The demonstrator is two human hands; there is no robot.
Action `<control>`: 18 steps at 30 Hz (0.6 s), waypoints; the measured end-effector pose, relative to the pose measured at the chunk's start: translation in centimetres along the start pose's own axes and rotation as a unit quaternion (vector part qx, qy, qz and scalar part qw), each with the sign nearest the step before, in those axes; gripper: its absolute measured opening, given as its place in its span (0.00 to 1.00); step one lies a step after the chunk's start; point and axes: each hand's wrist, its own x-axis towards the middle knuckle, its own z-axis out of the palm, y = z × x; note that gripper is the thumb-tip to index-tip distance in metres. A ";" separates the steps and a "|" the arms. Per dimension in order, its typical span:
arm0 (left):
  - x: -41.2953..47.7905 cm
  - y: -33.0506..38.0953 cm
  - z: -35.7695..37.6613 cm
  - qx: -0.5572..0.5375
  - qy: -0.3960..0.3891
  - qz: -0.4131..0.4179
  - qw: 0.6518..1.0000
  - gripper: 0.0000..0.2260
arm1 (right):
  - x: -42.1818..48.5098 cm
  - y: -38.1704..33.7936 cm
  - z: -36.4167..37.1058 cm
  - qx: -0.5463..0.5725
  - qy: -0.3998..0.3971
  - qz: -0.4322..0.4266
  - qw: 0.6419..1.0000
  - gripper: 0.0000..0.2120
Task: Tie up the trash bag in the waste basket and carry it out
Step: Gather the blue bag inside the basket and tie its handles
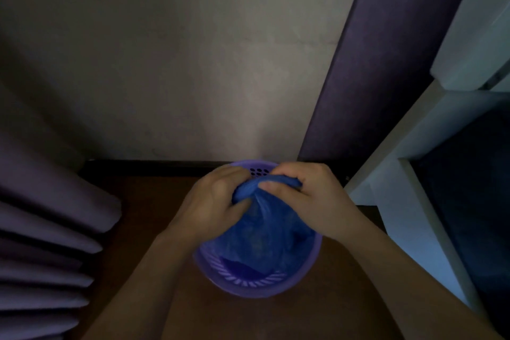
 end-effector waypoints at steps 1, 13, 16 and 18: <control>0.1 0.2 0.1 -0.005 -0.001 0.007 1.000 0.06 | 0.1 0.4 -0.1 0.020 0.024 0.007 0.999 0.07; -0.1 2.5 0.7 -0.191 0.018 -0.086 0.978 0.24 | 1.1 2.7 1.6 0.324 0.142 0.226 0.908 0.02; 0.0 2.1 0.7 -0.122 0.020 -0.026 0.992 0.21 | 0.9 2.6 1.9 0.371 0.075 0.281 0.882 0.03; 0.0 1.8 0.7 -0.079 0.019 0.000 0.997 0.14 | 0.9 2.6 1.8 0.348 0.020 0.303 0.887 0.06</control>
